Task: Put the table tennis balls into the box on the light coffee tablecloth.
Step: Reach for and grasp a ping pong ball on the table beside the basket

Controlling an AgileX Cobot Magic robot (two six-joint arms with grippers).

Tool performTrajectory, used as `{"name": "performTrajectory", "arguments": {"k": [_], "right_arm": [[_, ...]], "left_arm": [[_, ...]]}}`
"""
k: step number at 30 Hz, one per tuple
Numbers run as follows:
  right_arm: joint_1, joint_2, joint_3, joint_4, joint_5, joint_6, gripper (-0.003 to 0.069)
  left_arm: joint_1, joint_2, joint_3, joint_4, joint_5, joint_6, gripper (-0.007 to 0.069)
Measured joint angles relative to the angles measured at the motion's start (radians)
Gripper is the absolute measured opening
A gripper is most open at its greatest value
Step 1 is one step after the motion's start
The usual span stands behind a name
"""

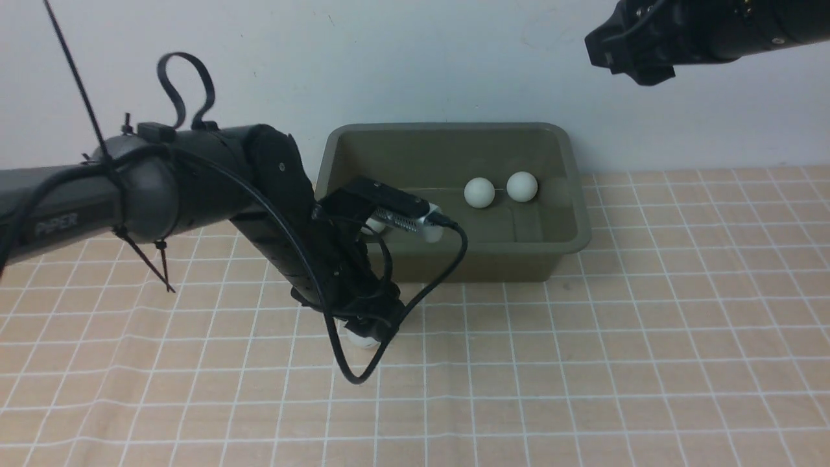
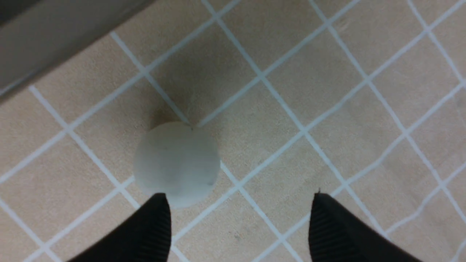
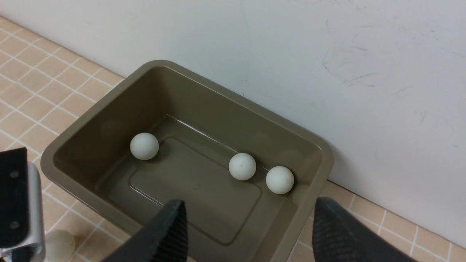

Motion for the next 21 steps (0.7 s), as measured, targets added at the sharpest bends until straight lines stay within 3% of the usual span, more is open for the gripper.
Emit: {"name": "performTrajectory", "arguments": {"k": [4, 16, 18, 21], "right_arm": [[0.000, 0.000, 0.000, 0.000, 0.000, -0.007, 0.0428], [0.000, 0.000, 0.000, 0.000, 0.004, -0.021, 0.0428], [0.000, 0.000, 0.000, 0.000, 0.004, -0.021, 0.0428], [0.000, 0.000, 0.000, 0.000, 0.007, -0.023, 0.0428]], "left_arm": [[0.000, 0.026, 0.000, 0.003, -0.041, -0.017, 0.0468], [0.000, 0.097, 0.000, 0.004, -0.121, -0.026, 0.0466], [0.000, 0.100, 0.000, 0.006, -0.125, -0.026, 0.0449], [0.000, 0.101, 0.000, 0.006, -0.140, -0.026, 0.0314]]}}
